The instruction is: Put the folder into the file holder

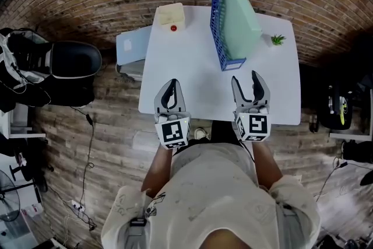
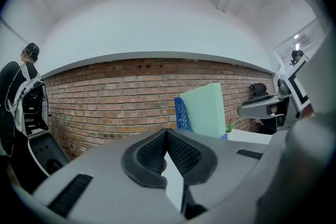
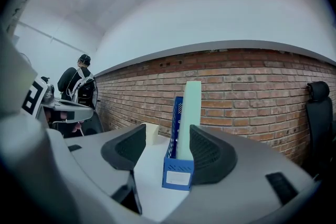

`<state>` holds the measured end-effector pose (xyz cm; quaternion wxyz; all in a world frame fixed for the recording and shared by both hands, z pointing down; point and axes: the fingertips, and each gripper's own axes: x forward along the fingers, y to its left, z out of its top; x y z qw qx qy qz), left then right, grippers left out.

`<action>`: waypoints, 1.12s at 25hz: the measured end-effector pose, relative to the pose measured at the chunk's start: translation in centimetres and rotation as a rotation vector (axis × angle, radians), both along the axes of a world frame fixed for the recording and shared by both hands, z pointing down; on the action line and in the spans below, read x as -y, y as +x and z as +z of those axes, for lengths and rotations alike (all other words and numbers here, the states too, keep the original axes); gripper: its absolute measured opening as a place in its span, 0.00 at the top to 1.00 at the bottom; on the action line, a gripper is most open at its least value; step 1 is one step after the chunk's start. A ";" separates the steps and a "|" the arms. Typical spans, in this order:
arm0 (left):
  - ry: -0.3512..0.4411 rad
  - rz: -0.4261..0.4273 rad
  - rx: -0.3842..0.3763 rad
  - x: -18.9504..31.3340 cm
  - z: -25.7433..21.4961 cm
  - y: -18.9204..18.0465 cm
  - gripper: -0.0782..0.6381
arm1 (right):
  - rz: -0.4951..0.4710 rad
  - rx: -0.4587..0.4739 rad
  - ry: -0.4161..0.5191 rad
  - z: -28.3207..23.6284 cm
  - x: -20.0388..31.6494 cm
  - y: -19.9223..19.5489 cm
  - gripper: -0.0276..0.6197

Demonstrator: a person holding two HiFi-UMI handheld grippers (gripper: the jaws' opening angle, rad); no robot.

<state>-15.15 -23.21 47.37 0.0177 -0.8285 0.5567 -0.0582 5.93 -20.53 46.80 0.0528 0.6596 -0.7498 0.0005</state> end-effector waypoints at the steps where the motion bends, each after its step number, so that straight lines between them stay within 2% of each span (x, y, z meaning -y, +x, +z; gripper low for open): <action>1: -0.002 0.000 0.001 0.1 0.1 0.0 0.87 | -0.001 0.000 0.000 -0.1 0.1 0.0 0.53; 7: 0.006 -0.004 -0.002 0.6 -0.4 0.0 0.87 | 0.008 -0.001 0.017 -0.7 0.6 0.1 0.55; 13: 0.012 -0.003 -0.012 0.6 -0.8 -0.1 0.87 | 0.002 -0.053 0.058 -2.0 0.4 -0.3 0.75; 17: 0.012 -0.006 -0.020 0.5 -0.6 -0.1 0.87 | 0.014 -0.046 0.057 -2.1 0.2 -0.1 0.91; 21: 0.010 0.003 -0.022 0.5 -0.7 0.1 0.87 | -0.028 -0.028 0.051 -2.1 0.1 -0.7 0.93; 28: 0.010 0.004 -0.037 0.5 -0.6 0.0 0.87 | 0.020 -0.057 0.038 -2.0 0.2 -0.3 0.93</action>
